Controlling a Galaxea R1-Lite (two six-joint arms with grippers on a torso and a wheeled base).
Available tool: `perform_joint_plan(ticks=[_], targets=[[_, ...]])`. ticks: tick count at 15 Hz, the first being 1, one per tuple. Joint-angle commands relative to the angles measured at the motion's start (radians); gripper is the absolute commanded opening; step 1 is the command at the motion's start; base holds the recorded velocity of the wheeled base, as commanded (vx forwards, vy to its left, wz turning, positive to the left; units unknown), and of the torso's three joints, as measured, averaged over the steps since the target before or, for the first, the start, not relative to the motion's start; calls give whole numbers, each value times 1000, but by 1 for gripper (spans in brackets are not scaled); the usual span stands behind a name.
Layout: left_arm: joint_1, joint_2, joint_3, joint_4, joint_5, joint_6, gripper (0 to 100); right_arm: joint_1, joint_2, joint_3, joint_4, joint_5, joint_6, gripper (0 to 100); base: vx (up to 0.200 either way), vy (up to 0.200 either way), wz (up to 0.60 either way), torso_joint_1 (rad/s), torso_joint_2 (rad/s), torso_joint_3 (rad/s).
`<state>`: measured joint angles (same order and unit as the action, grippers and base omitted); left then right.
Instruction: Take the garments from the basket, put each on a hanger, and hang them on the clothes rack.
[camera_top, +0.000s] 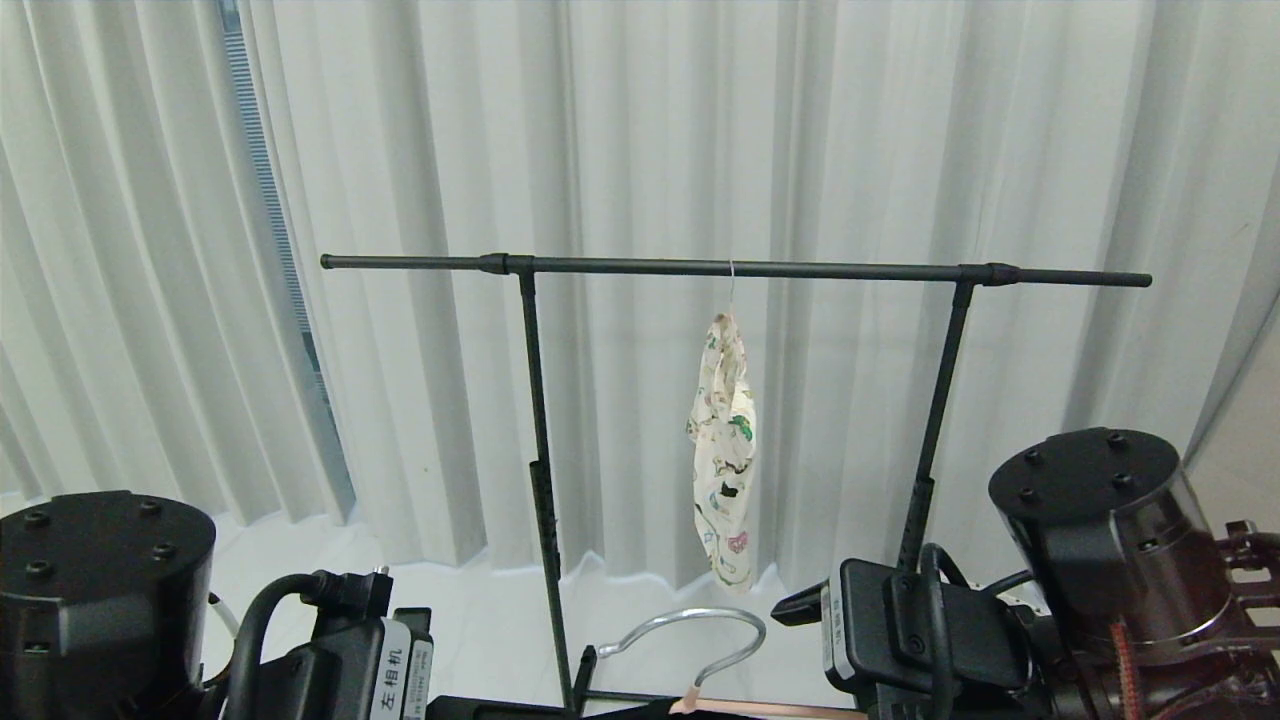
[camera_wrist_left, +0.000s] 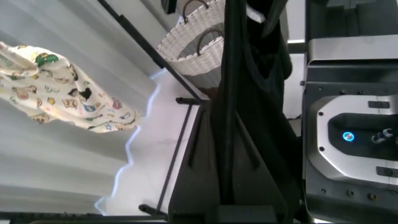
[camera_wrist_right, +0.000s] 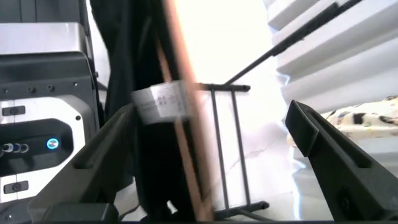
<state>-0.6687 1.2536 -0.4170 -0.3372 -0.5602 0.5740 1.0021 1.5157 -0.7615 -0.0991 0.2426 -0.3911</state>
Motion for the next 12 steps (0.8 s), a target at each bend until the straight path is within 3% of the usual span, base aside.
perform_joint_plan(ticks=[1, 9, 10, 12], targets=[[-9, -8, 0, 0, 0, 0, 0, -4, 11, 4, -1, 0, 1, 100, 0, 0, 0, 0, 0, 0], [5, -34, -11, 0, 0, -2, 0, -37, -17, 27, -2, -2, 6, 100, 0, 0, 0, 0, 0, 0], [5, -34, -12, 0, 0, -2, 0, -37, -17, 27, -2, -2, 6, 0, 0, 0, 0, 0, 0, 0], [5, -36, -22, 0, 0, -2, 0, -37, -16, 27, -2, -3, 6, 0, 0, 0, 0, 0, 0, 0]])
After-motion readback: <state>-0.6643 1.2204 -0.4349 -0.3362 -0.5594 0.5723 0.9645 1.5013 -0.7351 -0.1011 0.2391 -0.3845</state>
